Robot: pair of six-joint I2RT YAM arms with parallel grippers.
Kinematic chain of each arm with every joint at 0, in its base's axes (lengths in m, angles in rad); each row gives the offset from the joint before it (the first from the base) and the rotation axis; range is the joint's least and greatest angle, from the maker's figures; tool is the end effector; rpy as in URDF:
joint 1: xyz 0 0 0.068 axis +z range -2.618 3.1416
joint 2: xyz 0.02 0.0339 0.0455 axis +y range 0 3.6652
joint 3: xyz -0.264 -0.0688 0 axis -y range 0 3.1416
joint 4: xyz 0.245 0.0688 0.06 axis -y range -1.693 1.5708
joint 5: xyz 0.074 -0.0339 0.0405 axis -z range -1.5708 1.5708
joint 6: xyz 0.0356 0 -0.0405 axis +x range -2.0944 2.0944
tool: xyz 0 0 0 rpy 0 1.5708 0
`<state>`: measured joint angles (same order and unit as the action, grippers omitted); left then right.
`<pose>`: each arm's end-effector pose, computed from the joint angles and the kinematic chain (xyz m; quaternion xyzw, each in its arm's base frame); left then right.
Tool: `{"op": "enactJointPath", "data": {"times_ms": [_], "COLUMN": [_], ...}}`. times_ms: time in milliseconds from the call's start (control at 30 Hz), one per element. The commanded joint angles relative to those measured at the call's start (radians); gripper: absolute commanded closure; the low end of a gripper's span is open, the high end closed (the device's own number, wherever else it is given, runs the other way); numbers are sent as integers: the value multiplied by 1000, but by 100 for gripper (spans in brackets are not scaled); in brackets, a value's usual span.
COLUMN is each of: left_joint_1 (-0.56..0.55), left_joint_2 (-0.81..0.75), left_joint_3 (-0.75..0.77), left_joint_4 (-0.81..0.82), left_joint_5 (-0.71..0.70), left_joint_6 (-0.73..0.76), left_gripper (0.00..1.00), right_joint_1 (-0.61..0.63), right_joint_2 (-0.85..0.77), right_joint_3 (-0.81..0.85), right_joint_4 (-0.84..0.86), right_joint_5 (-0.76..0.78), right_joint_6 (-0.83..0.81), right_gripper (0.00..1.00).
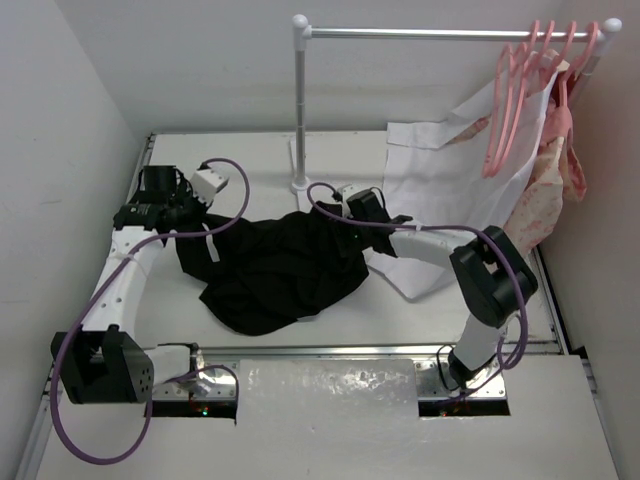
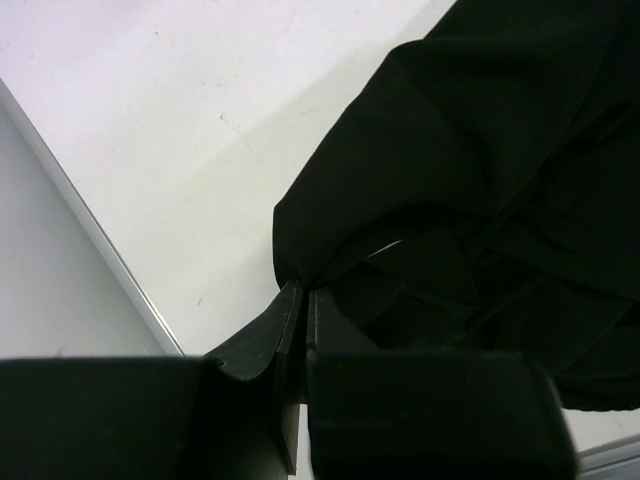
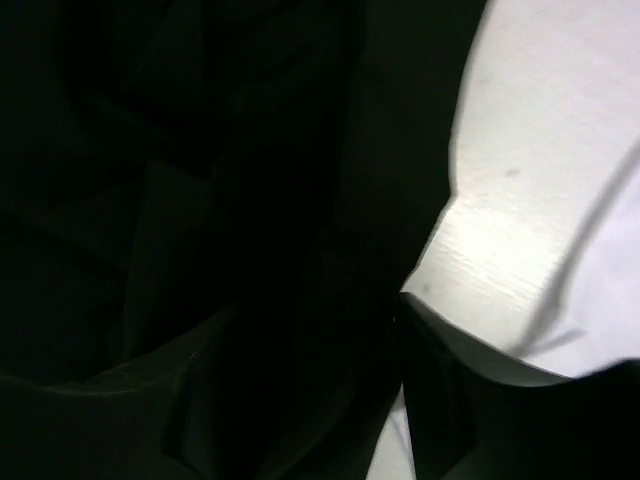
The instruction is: Place the shirt on the hanger
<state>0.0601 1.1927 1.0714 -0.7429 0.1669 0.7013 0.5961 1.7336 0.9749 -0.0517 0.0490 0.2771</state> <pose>0.2438 0.0087 0.3058 0.3220 0.8782 0.0555 0.3492 0.2967 0.1992 0.1696 -0.1385 0.9180 0.1363 0.3458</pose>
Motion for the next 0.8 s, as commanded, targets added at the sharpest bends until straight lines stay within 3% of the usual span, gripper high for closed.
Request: {"op": "enactJointPath", "data": {"times_ms": [0, 67, 100, 133, 200, 333, 367, 433, 600, 767], "left_joint_1": [1, 3, 4, 13, 38, 50, 50, 50, 8, -267], "left_joint_2": [10, 18, 21, 21, 21, 12, 8, 4, -51, -45], "left_joint_3": [9, 13, 13, 12, -10, -108, -119, -79, 125, 209], "left_joint_4": [62, 65, 68, 79, 102, 195, 197, 188, 163, 159], "left_joint_5": [-18, -32, -43, -59, -87, -100, -78, -3, 253, 350], "left_joint_6": [-42, -54, -59, -62, -56, 1, 3, -9, -16, 18], "left_gripper": [100, 100, 100, 100, 100, 38, 16, 7, 11, 12], "right_joint_1": [-1, -4, -7, -7, -9, 1, 11, 34, 45, 44], "right_joint_2": [50, 73, 69, 55, -14, -141, -163, -224, -328, -368], "right_joint_3": [57, 79, 87, 87, 74, 67, 65, 61, 53, 21], "right_joint_4": [41, 26, 18, 21, 45, 93, 93, 70, -16, 18], "right_joint_5": [-146, -150, -121, -103, -87, -146, -156, -202, -354, -377], "right_joint_6": [28, 25, 22, 2, -42, -211, -249, -387, -541, -514], "right_gripper": [48, 67, 92, 100, 100, 100, 100, 100, 100, 100]}}
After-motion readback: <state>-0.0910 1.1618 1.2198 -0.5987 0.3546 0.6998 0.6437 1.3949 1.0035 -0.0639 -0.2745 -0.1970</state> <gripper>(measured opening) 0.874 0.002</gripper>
